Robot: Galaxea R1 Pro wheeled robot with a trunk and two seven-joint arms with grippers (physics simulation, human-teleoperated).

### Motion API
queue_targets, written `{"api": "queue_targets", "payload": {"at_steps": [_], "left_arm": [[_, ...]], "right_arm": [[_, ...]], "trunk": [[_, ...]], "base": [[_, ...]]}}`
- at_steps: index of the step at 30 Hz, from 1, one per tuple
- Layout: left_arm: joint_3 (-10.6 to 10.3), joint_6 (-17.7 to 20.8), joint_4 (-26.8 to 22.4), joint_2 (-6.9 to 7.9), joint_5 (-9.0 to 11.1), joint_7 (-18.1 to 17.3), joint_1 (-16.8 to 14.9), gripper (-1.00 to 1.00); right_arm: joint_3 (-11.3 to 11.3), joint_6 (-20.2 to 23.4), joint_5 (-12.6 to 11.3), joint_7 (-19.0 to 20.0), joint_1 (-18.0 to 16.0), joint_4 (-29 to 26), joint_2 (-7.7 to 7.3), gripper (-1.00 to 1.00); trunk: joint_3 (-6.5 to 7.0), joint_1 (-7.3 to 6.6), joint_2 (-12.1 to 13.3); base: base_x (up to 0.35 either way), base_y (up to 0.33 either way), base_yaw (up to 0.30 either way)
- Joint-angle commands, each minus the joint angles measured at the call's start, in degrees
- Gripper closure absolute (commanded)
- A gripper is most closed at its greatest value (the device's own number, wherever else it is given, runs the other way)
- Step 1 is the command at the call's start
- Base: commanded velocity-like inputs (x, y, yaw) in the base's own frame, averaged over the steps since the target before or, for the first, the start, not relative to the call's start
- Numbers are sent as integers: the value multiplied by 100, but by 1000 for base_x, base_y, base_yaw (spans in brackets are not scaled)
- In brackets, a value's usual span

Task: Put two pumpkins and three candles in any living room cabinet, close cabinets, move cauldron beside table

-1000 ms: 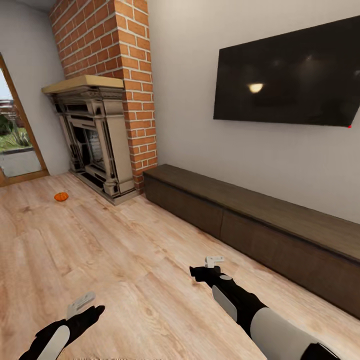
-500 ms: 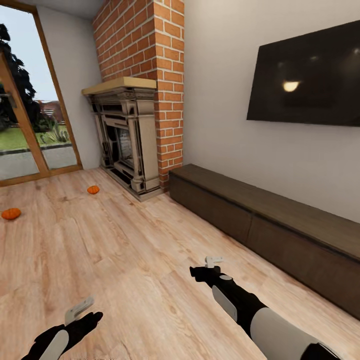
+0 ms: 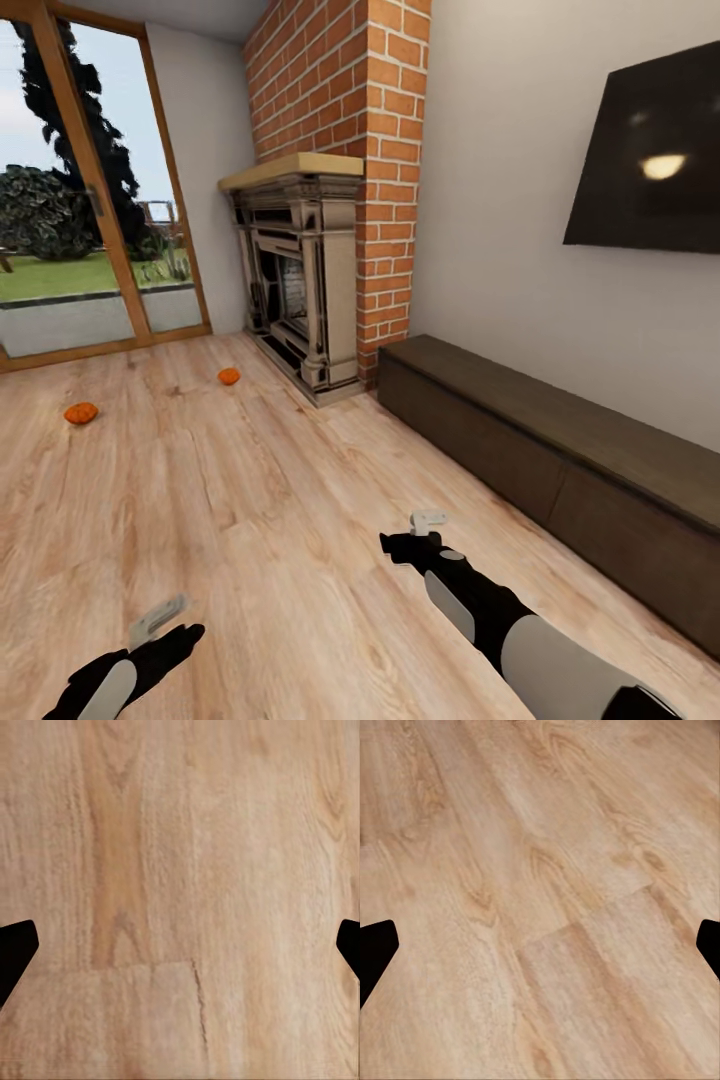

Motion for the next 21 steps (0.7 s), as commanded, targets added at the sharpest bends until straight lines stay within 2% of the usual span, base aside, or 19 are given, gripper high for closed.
{"api": "queue_targets", "payload": {"at_steps": [1, 7, 21], "left_arm": [[-18, 2, -9, 7, 60, 57, -3, -100], [-13, 2, 0, 7, 60, 56, -3, -100], [-12, 2, 0, 7, 69, 57, -3, -100]], "right_arm": [[42, 16, -44, -52, -4, -13, -9, -100], [42, 17, -44, -52, -5, -13, -9, -100], [42, 20, -44, -52, -5, -13, -5, -100]], "trunk": [[-6, 2, -2], [-6, 2, -2], [-6, 2, -2]], "base": [[330, 0, 74], [333, 69, 83], [330, 145, 266]]}}
